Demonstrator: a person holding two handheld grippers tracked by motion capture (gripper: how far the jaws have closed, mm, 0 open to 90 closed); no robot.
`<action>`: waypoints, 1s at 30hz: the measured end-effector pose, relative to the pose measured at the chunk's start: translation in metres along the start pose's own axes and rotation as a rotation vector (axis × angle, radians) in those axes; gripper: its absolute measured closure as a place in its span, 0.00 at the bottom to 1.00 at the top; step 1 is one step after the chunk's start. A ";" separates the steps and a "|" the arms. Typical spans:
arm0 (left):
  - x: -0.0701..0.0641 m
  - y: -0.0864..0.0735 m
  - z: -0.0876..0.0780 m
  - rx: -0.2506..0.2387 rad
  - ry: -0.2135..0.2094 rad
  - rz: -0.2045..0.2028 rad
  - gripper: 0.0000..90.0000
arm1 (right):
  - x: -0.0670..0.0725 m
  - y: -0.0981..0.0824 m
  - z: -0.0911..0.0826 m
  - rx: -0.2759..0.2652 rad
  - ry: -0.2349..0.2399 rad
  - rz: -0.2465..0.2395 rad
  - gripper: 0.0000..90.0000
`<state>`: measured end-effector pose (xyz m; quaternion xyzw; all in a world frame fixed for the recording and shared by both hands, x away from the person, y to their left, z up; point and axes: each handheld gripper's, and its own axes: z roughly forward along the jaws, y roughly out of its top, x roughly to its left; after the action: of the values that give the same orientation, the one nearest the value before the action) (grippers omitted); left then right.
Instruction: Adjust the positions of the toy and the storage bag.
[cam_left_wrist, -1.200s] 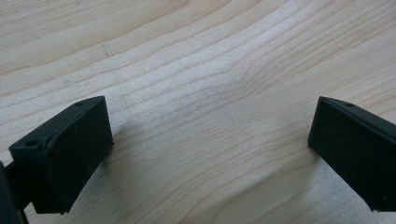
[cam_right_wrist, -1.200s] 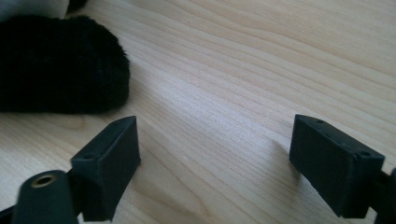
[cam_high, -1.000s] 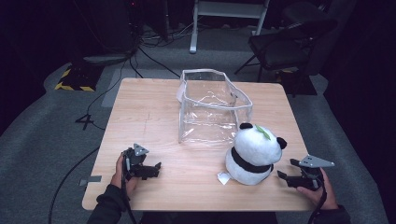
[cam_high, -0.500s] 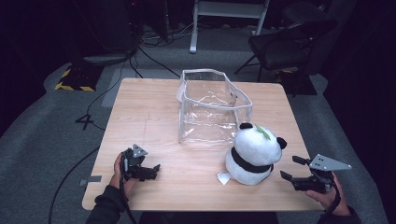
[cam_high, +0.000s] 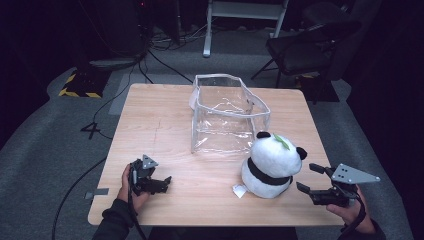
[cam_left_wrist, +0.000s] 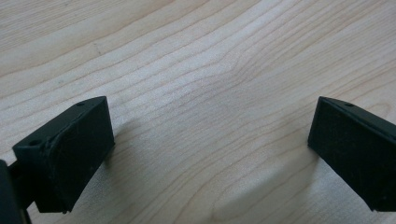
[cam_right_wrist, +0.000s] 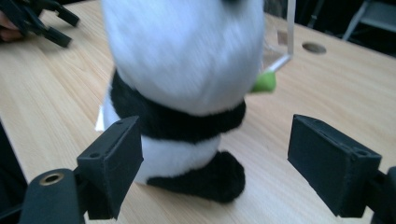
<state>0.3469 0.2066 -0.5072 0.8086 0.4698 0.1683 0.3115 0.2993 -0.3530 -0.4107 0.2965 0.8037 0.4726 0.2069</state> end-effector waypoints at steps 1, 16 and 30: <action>0.000 0.000 0.000 0.001 0.000 0.003 0.00 | 0.001 0.003 -0.001 -0.008 -0.002 -0.002 0.20; 0.000 0.000 0.000 0.001 -0.006 0.014 0.00 | 0.014 0.032 -0.003 -0.069 0.033 0.001 0.20; 0.000 0.000 0.000 0.003 -0.007 0.014 0.00 | 0.019 0.048 0.013 -0.073 0.030 0.066 0.17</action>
<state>0.3467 0.2067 -0.5070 0.8128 0.4634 0.1670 0.3109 0.3067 -0.3142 -0.3752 0.3079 0.7788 0.5123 0.1901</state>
